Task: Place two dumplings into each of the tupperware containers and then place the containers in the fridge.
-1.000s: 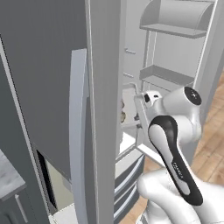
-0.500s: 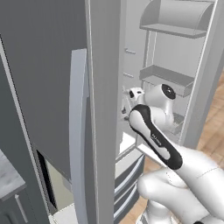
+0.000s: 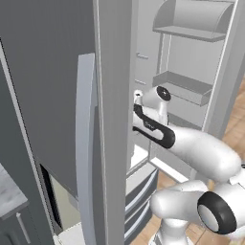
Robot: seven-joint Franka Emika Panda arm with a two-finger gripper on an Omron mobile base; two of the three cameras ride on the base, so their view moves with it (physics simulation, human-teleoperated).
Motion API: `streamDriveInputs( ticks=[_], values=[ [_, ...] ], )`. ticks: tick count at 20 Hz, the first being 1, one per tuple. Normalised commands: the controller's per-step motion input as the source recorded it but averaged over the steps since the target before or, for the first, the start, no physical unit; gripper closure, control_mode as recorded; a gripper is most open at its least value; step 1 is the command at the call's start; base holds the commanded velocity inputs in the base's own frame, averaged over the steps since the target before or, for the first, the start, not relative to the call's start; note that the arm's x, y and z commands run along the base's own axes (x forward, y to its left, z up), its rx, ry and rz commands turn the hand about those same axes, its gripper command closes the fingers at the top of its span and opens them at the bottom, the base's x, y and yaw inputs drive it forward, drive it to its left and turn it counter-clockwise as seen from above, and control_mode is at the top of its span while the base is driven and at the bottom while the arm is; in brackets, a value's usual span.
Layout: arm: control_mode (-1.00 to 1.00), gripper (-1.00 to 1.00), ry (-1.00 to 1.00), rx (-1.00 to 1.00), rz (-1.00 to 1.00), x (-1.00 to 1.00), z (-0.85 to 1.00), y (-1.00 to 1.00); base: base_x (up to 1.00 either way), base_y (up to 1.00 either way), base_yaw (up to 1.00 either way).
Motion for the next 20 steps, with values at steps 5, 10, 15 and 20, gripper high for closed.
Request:
streamDriveInputs(
  ticks=[5,10,15,20],
  values=[
    [-1.0,1.0,0.05,-0.17,-0.01,0.56,0.0,0.69,0.0,0.0,0.0],
    [-1.0,1.0,0.02,0.0,-0.04,0.91,-0.03,0.06,0.0,0.0,0.0],
    [-1.0,1.0,0.04,0.0,-0.16,0.99,-0.4,0.02,0.0,0.0,0.0],
    [-1.0,1.0,0.01,0.0,-0.15,0.95,-0.3,0.2,0.0,0.0,0.0]
  ],
)
